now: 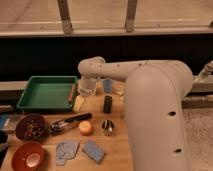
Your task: Wipe table surface with brush
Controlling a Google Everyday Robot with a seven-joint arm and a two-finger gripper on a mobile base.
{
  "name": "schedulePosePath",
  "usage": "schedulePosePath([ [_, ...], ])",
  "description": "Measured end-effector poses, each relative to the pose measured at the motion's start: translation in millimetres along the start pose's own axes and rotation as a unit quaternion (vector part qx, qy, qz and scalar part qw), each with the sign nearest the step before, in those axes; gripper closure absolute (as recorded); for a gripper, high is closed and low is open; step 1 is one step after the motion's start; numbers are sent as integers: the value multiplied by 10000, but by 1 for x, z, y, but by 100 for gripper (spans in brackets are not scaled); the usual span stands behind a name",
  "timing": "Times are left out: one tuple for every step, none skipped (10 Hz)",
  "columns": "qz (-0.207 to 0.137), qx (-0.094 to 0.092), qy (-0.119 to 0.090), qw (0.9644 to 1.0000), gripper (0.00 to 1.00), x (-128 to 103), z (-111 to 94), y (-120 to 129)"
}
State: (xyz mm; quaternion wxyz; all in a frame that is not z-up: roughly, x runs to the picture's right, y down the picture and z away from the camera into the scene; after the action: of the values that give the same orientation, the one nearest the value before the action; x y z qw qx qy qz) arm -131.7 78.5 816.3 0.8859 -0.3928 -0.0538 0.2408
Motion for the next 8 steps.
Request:
schedulePosePath([
  [-23,-8,18,10000,20,1,1,3],
  [-24,-12,49,10000,20,4,2,4],
  [12,-17,83,10000,20,8,3,5],
  [25,-10,188,9998,20,9,7,8],
  [-3,-25,190,9998,20,5,9,11],
  [6,-28,221,9998,20,8,9,10],
  [33,-13,224,9997,20,10,8,8],
  [27,-19,223,9997,20,10,8,8],
])
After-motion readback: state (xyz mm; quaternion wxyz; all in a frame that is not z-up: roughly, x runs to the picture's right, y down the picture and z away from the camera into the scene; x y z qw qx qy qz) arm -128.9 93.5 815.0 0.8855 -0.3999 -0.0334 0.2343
